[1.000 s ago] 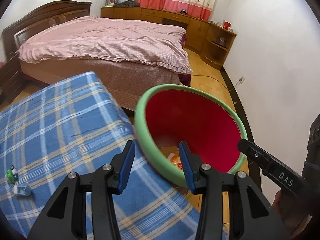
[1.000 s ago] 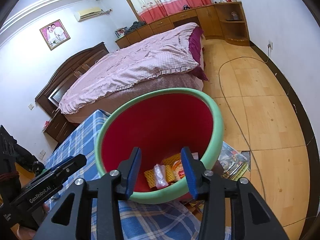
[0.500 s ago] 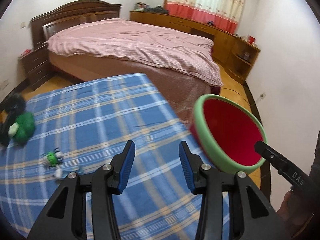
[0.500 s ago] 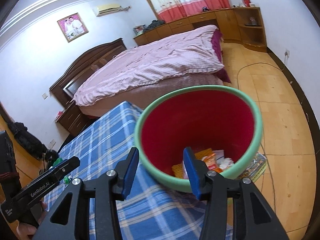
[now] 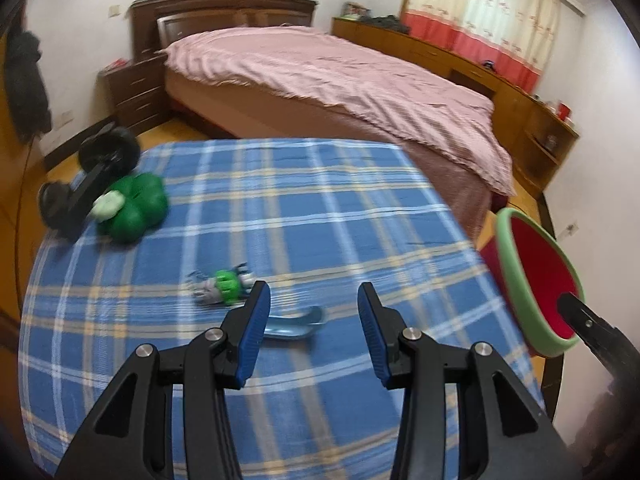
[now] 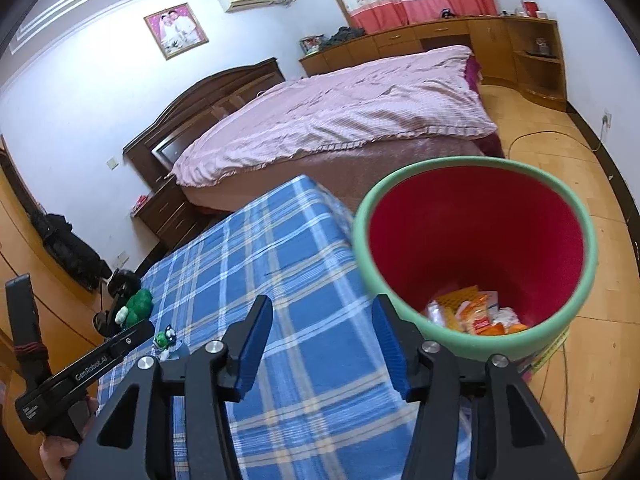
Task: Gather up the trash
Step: 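Move both tools back over the bed toward the green keychain and blue hook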
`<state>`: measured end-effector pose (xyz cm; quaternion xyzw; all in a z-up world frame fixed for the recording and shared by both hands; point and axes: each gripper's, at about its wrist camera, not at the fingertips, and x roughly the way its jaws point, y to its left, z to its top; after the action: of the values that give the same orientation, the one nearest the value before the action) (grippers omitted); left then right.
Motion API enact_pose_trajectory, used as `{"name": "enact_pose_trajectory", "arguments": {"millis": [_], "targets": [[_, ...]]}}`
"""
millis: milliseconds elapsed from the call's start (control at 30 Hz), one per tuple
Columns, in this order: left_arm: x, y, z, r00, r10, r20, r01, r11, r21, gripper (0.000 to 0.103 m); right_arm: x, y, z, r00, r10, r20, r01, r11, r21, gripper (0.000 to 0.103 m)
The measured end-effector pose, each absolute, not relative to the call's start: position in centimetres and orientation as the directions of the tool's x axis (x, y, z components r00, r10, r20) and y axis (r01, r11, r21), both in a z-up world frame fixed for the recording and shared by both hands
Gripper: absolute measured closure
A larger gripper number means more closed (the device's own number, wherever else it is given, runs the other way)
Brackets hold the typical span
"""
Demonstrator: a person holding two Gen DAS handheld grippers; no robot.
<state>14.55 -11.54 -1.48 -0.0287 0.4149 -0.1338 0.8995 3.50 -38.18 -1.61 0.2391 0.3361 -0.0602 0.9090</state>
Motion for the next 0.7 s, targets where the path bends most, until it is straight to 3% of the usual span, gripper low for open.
{"name": "enact_pose_trajectory", "arguments": {"millis": [700], "targets": [[19.9,-7.0,-7.6,0.542,-0.193,-0.818,0.072,0.980,-0.184,0.057,8.7,-33.9,-5.4,0.680,0.125,-0.723,0.228,0.901,0.370,0.047]]}}
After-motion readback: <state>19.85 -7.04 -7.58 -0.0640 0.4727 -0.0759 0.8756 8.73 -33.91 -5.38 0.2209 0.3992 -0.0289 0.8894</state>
